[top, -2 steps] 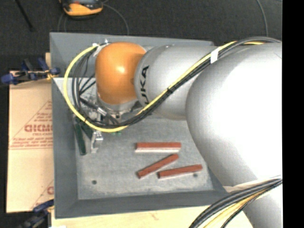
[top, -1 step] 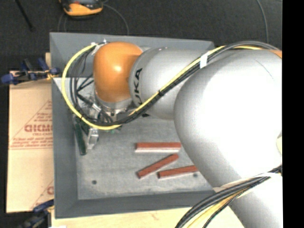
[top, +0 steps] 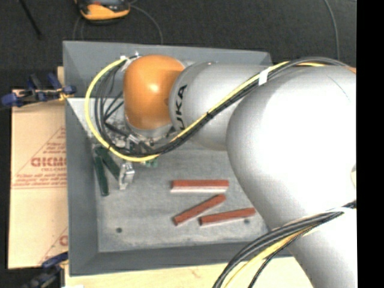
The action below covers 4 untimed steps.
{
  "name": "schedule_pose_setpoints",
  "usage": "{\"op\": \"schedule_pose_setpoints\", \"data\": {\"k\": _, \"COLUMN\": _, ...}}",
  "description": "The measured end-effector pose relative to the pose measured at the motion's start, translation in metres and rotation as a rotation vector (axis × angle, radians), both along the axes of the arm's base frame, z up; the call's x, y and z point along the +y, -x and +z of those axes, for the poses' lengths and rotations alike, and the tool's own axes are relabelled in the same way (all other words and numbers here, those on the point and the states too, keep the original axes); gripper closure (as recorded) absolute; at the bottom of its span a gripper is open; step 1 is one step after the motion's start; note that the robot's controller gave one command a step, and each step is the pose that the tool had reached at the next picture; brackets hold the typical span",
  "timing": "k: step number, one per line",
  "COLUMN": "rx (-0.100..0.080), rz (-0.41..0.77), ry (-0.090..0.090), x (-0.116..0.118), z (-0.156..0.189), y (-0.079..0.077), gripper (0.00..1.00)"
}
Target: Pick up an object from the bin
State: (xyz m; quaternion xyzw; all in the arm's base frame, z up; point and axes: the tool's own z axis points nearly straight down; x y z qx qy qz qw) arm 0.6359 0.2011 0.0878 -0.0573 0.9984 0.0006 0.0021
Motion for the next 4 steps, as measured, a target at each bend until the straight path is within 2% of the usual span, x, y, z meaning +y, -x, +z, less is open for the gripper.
{"op": "schedule_pose_setpoints", "data": {"k": 1, "rx": -0.003, "rz": -0.639, "ry": -0.004, "x": 0.0133, "z": -0.0085, "y": 0.0144, "gripper": 1.00}}
{"op": "schedule_pose_setpoints", "data": {"k": 2, "rx": -0.002, "rz": -0.638, "ry": -0.003, "x": 0.0136, "z": -0.0127, "y": 0.0163, "gripper": 0.00}}
{"op": "schedule_pose_setpoints", "data": {"k": 3, "rx": -0.002, "rz": -0.638, "ry": -0.011, "x": 0.0171, "z": -0.0088, "y": 0.0151, "gripper": 1.00}}
{"op": "schedule_pose_setpoints", "data": {"k": 4, "rx": -0.007, "rz": -0.638, "ry": -0.005, "x": 0.0130, "z": -0.0126, "y": 0.0153, "gripper": 0.00}}
